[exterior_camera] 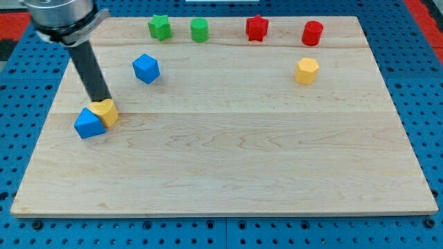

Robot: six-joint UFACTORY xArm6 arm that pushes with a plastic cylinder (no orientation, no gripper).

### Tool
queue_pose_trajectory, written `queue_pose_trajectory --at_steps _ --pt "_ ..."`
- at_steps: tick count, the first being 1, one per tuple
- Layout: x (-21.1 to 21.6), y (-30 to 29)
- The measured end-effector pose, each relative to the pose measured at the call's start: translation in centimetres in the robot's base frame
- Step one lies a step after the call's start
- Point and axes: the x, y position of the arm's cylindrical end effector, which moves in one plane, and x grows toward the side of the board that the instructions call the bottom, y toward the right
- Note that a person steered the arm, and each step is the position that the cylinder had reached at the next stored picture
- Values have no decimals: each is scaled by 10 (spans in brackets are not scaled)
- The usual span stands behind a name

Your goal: Move the blue triangle right a bit

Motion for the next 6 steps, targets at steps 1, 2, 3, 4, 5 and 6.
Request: queue_pose_trajectory --at_steps 1,2,3,4,5,6 --pt "14 -30" --pt "33 -43" --pt "50 -40" --pt "57 -39" --pt "57 -25" --pt "58 -6"
